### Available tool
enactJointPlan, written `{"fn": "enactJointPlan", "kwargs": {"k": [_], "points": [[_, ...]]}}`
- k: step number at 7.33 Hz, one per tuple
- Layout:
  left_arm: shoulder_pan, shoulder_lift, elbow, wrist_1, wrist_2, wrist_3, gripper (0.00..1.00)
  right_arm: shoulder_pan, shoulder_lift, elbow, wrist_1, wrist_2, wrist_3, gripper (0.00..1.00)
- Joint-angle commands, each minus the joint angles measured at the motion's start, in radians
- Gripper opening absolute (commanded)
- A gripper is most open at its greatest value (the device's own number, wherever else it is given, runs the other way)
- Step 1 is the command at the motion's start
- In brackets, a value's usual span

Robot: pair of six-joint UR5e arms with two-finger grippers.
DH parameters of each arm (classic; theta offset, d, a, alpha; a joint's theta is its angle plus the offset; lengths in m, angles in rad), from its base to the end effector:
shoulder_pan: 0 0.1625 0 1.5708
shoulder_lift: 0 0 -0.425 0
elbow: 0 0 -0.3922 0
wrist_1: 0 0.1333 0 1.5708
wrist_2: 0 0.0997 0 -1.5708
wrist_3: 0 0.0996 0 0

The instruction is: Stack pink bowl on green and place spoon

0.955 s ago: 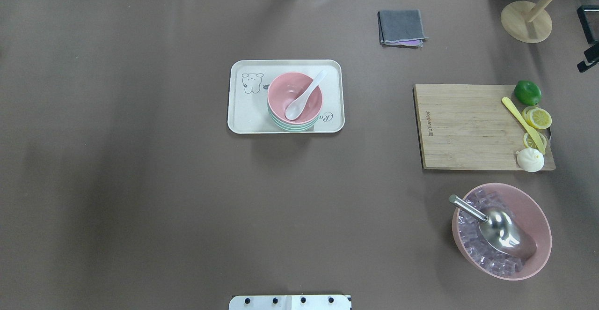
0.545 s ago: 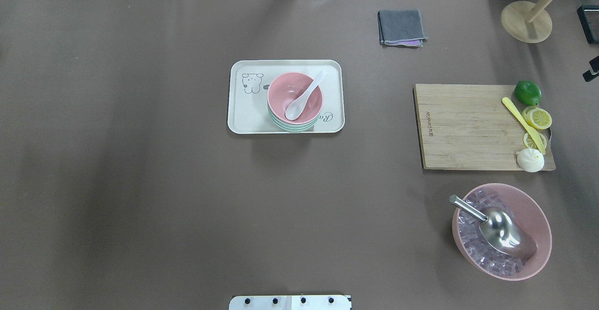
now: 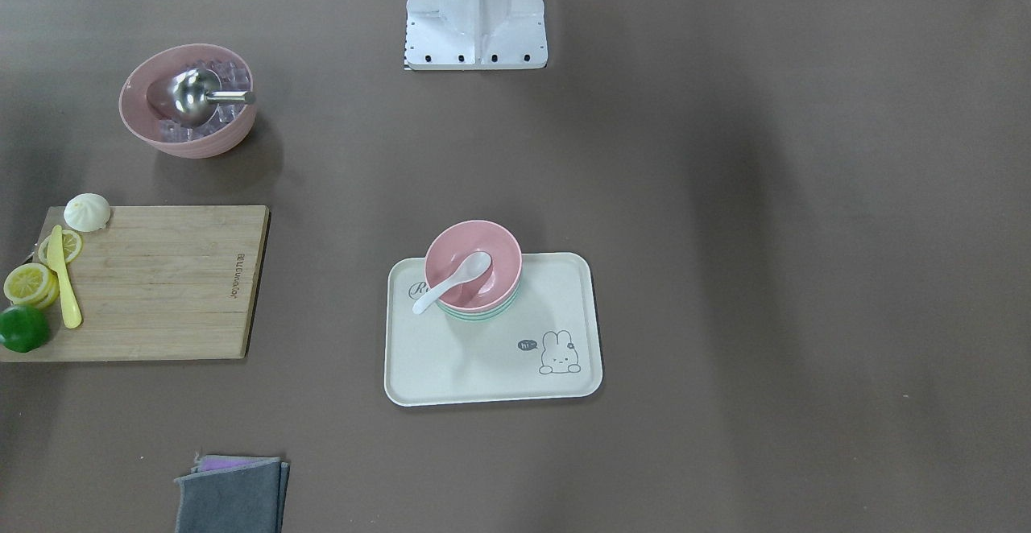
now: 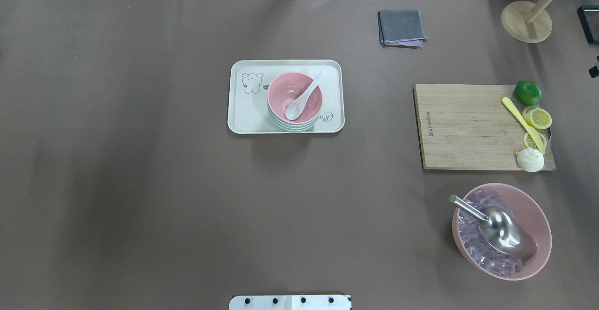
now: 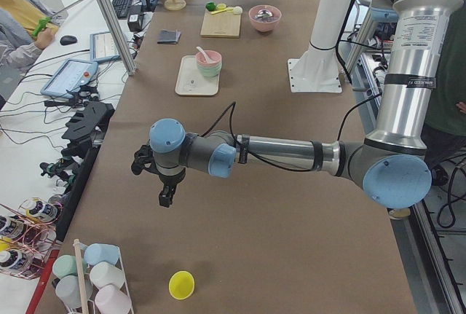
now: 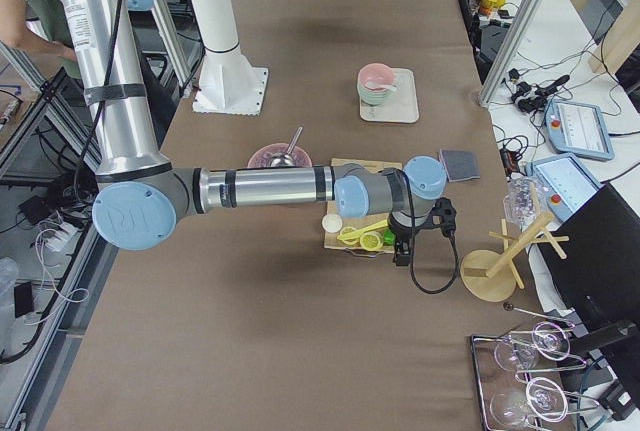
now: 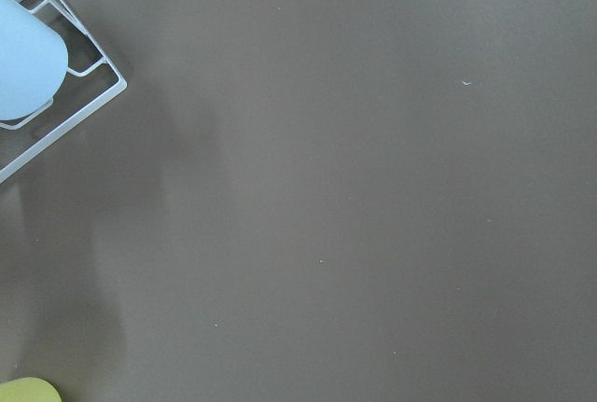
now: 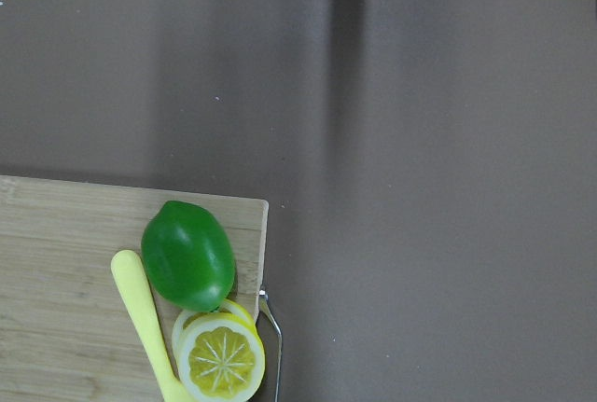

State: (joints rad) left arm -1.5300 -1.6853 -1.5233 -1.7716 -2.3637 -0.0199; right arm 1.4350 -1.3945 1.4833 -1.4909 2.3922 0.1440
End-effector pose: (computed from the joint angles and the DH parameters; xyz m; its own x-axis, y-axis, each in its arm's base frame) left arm -0.0397 -0.5566 0.5995 0.6942 0.1978 -0.6921 -0.0255 0.9677 0.2509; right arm -0.0180 -0.5778 0.5963 0.6706 -0.0716 0.7383 0.0376 0.9973 0.0626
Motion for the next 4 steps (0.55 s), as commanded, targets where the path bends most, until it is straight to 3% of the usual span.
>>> {"fn": "enactJointPlan", "kwargs": {"k": [1,3,4], "points": [[0.001,-0.004,-0.003,-0.003,0.0,0.0,0.98,0.013,0.0,0.021,0.001,-0.004,-0.011,1.0],[0.001,-0.004,-0.005,-0.003,-0.002,0.002,0.98,0.033,-0.088,0.16,0.0,-0.007,-0.003,1.0],[0.001,-0.002,-0.008,-0.003,0.0,0.0,0.98,0.032,-0.095,0.175,0.0,-0.008,0.002,1.0]]}}
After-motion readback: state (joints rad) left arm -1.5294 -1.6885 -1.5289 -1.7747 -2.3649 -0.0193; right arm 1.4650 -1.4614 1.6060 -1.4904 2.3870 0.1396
